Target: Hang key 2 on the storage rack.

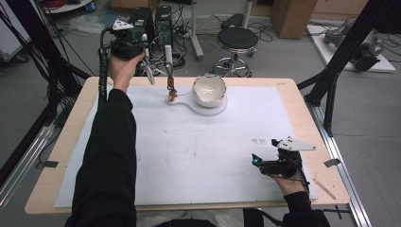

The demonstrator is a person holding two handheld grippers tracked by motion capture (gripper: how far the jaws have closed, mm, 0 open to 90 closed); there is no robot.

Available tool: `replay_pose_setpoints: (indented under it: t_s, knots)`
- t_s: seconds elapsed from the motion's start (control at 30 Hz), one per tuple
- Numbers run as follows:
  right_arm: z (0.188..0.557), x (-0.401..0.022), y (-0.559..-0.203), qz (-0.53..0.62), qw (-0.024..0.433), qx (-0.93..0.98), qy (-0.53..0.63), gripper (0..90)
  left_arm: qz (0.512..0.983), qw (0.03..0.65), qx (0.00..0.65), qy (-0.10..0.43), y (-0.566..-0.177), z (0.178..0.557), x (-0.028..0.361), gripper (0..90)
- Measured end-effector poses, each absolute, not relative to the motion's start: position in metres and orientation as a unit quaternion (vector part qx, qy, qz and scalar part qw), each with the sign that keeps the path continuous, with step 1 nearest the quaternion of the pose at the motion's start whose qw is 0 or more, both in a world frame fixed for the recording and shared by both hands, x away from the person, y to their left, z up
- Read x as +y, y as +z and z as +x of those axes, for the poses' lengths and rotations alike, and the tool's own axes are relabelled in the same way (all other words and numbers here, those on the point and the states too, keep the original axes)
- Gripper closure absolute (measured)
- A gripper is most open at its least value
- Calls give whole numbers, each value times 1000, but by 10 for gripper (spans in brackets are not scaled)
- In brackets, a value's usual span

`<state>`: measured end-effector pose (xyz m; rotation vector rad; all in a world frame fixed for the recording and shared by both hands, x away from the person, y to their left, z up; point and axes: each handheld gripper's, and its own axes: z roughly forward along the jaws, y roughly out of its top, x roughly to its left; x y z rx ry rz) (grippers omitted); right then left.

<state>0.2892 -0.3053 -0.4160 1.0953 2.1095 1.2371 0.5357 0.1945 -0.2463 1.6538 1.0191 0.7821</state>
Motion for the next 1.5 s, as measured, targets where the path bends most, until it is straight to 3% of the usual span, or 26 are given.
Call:
replay_pose_setpoints:
  t_s: [0.4,0.93,1.13,1.3,1.37,1.43,1.5]
  knots:
    - [290,-306,-417,400,230,767,446,25,699,511,400,302,-250,530,177,854]
    - [291,-308,-417,403,232,761,452,25,720,526,388,235,-268,530,164,847]
    - [292,-309,-418,400,230,762,455,25,718,531,393,217,-275,530,166,810]
    - [292,-308,-419,400,226,762,456,25,705,546,413,183,-279,528,178,708]
    - [292,-308,-418,399,225,762,458,25,687,563,425,173,-277,526,186,513]
    - [292,-308,-418,399,225,762,458,24,685,562,429,174,-276,525,189,465]
    - [293,-308,-419,397,226,763,457,25,691,550,429,187,-273,523,192,229]
